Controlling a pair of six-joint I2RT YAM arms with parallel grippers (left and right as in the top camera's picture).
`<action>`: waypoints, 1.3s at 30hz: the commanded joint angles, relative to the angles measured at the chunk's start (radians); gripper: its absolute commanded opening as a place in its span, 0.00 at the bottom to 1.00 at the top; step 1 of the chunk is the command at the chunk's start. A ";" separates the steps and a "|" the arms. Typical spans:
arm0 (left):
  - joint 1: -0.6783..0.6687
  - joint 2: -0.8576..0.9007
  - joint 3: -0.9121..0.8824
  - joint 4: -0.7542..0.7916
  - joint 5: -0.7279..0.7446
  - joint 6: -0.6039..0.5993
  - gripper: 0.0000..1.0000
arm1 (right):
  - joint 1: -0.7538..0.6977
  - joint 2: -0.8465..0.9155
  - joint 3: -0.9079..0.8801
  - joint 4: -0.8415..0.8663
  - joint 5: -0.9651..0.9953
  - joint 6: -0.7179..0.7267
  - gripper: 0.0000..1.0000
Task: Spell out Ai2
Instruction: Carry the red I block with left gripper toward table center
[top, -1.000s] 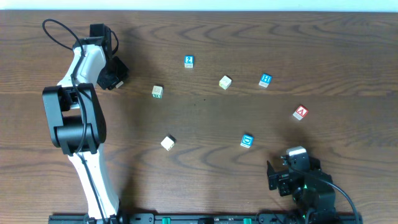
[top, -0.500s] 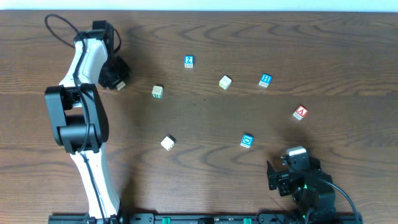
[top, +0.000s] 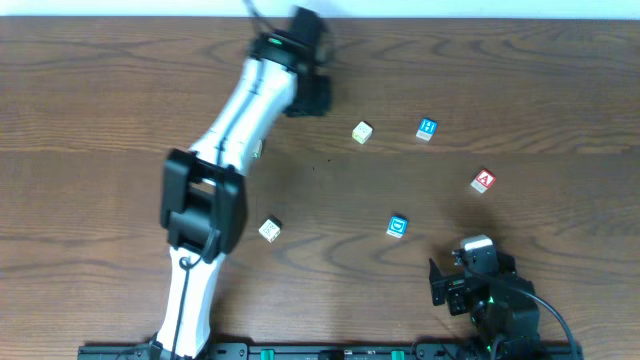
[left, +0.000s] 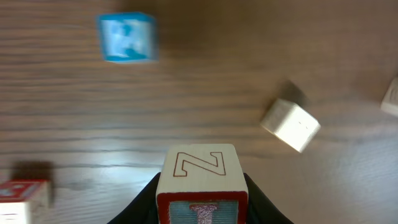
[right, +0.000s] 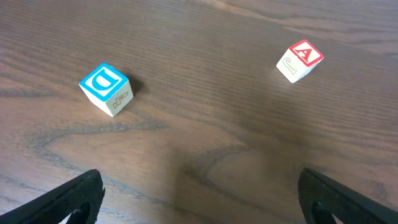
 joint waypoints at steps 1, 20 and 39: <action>-0.056 0.014 0.009 -0.005 -0.126 0.048 0.06 | -0.008 -0.006 -0.011 -0.004 -0.003 -0.010 0.99; -0.093 0.111 -0.029 -0.090 -0.003 -0.160 0.06 | -0.008 -0.006 -0.011 -0.004 -0.003 -0.010 0.99; -0.113 0.113 -0.149 -0.033 -0.019 -0.190 0.06 | -0.008 -0.006 -0.011 -0.004 -0.003 -0.010 0.99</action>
